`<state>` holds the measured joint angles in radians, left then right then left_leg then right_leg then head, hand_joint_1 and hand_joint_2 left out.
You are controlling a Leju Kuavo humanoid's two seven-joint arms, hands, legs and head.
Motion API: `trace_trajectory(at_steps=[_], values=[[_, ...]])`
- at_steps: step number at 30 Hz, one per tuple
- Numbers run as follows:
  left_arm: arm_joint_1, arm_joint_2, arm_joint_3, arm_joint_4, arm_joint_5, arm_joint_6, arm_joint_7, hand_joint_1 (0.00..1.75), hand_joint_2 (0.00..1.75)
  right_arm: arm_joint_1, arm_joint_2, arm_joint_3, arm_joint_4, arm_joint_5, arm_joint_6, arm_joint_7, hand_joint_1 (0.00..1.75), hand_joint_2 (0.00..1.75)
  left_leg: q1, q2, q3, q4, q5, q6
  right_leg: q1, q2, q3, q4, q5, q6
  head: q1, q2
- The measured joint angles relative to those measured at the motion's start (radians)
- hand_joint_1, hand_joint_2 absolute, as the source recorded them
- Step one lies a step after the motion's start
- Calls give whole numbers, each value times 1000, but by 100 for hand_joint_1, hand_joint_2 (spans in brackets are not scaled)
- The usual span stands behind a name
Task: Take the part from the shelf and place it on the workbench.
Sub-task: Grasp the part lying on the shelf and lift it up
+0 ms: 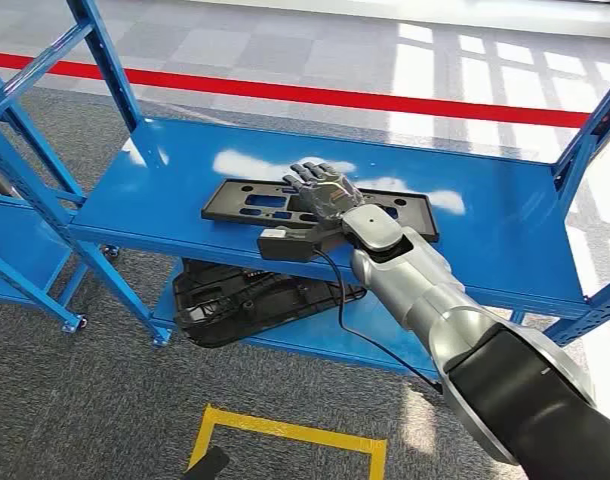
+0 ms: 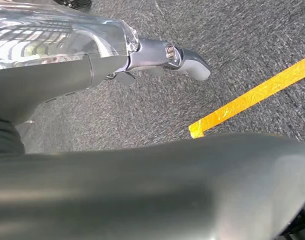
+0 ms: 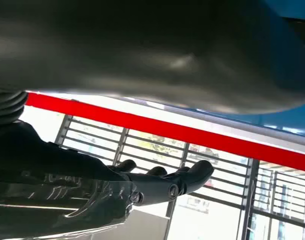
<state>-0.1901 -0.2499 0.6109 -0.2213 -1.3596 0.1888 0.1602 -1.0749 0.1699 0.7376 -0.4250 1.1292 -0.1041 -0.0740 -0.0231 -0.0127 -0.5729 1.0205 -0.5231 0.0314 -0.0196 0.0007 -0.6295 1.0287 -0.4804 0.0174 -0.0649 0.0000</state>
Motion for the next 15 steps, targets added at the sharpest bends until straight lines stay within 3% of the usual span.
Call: trace_trajectory(at_steps=[2, 4, 7, 8, 9, 10, 12, 13, 15], values=[[0, 0, 0, 0, 0, 0, 0, 0, 0, 0, 0, 0, -1, 0, 0, 0, 0, 0, 3, 1, 5, -7, 4, 5, 0, 0, 2, 0, -2, 4, 0, 0], [-1, -1, 0, 0, 0, 0, 0, 0, 0, -2, 0, 0, -2, 1, 0, 0, 0, 0, 10, 4, 15, -19, 9, 13, 2, 1, -9, 30, -21, 9, 0, 0], [-2, -1, 0, 0, 0, 0, -1, 0, 0, 1, -4, 0, -3, 1, 0, 0, 0, 0, 14, 6, 26, -24, 6, 19, 3, 2, -97, 205, -96, 13, 1, 0], [-1, -1, 0, 0, 0, 0, -2, 0, 0, 5, -6, 0, -3, 1, 0, 0, 0, 0, 15, 6, 29, -23, 3, 20, 2, 2, -127, 256, -107, 15, 1, 0], [0, -1, 0, 0, 0, 0, -2, 0, 0, 8, -8, 0, -2, 1, 0, 0, 0, 0, 16, 5, 32, -23, 0, 18, 1, 1, -143, 275, -100, 18, 1, 0], [1, -1, 0, 0, 0, 0, -2, 0, 0, 10, -8, 0, -2, 1, 0, 0, 0, 0, 17, 5, 36, -21, -6, 15, 1, 1, -139, 253, -72, 20, 1, 0], [2, -2, 0, 0, 0, 0, -2, 0, 0, 10, -10, 0, -3, 2, 0, 0, 0, 0, 20, 4, 48, -15, -24, 3, -1, 1, -90, 132, 3, 23, 1, 0], [1, -1, 0, 0, 0, 0, -2, 0, 0, 8, -9, 0, -2, 2, 0, 0, 0, 0, 20, 4, 51, -9, -34, -4, -1, 2, -65, 76, 26, 23, 1, 0], [-2, -1, 0, 0, 0, 0, -2, 0, 0, 8, -11, 1, -1, 2, 0, 0, 0, 0, 18, 4, 49, -1, -46, -15, 2, 4, -45, 34, 21, 11, 1, 0]])
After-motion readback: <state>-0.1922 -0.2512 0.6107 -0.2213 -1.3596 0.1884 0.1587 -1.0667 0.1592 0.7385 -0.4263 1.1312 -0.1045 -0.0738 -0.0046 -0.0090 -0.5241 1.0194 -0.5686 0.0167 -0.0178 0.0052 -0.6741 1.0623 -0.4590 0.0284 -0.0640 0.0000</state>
